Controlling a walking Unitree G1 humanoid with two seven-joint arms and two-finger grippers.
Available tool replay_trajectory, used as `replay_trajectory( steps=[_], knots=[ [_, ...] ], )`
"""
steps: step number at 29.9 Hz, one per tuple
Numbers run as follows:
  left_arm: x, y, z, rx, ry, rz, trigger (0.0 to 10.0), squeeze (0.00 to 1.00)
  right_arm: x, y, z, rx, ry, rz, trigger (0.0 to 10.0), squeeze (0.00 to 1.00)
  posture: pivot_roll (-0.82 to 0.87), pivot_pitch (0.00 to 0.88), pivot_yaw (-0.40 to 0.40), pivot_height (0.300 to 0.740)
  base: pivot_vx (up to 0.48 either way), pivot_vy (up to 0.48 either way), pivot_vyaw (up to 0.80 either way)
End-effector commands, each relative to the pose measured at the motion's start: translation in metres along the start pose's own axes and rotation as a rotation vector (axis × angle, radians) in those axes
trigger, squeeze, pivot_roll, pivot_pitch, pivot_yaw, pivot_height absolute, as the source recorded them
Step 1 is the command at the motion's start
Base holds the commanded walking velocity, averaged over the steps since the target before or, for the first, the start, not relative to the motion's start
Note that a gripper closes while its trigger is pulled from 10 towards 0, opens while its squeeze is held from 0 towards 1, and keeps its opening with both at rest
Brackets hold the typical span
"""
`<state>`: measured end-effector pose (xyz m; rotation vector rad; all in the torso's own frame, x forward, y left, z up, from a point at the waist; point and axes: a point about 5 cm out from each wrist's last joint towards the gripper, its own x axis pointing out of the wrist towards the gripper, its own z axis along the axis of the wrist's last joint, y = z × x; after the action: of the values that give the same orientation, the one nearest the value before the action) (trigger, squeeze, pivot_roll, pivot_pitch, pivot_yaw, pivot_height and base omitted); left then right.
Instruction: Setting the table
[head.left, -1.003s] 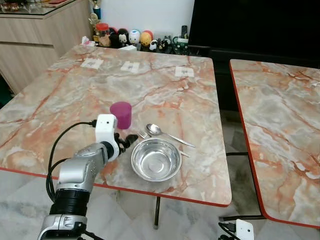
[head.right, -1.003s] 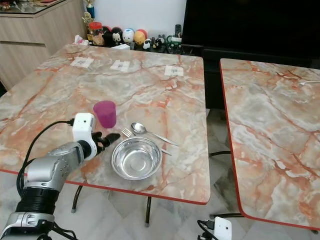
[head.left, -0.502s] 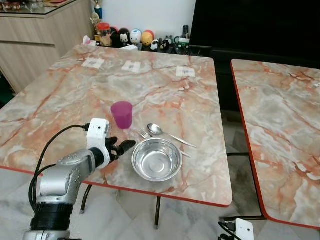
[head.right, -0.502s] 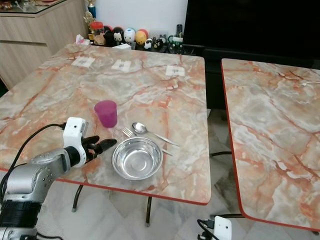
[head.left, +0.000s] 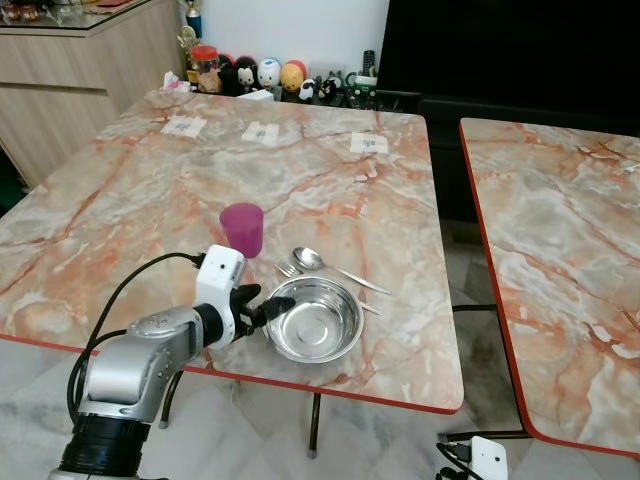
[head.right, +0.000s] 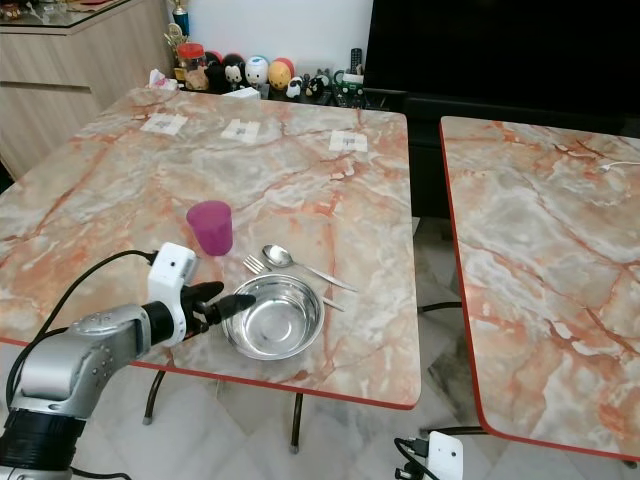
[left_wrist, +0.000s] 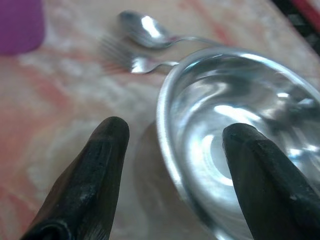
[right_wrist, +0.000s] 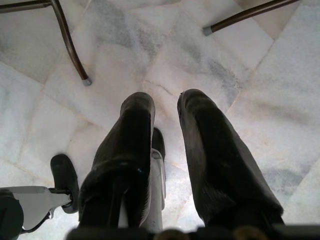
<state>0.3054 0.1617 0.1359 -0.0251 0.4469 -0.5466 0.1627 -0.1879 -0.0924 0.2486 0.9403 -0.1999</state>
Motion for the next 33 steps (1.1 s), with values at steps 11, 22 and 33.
replay_trajectory(
  steps=[11, 22, 33],
  knots=[
    [0.011, -0.001, 0.007, 0.032, 0.008, 0.026, 10.0, 0.00, 0.000, -0.003, -0.001, 0.013, -0.001, -0.013, 10.0, 0.00, 0.14, 0.013, -0.045, 0.740, 0.000, 0.000, 0.00],
    [0.017, -0.001, 0.004, 0.041, 0.025, 0.057, 10.0, 0.00, 0.000, -0.003, -0.001, 0.011, 0.000, -0.013, 10.0, 0.00, 0.14, 0.015, -0.045, 0.740, 0.000, 0.000, 0.00],
    [0.021, 0.001, -0.001, 0.025, 0.048, 0.085, 0.0, 0.00, 0.000, -0.003, 0.000, 0.011, -0.001, -0.013, 10.0, 0.00, 0.14, 0.013, -0.046, 0.740, 0.000, 0.000, 0.00]
  ],
)
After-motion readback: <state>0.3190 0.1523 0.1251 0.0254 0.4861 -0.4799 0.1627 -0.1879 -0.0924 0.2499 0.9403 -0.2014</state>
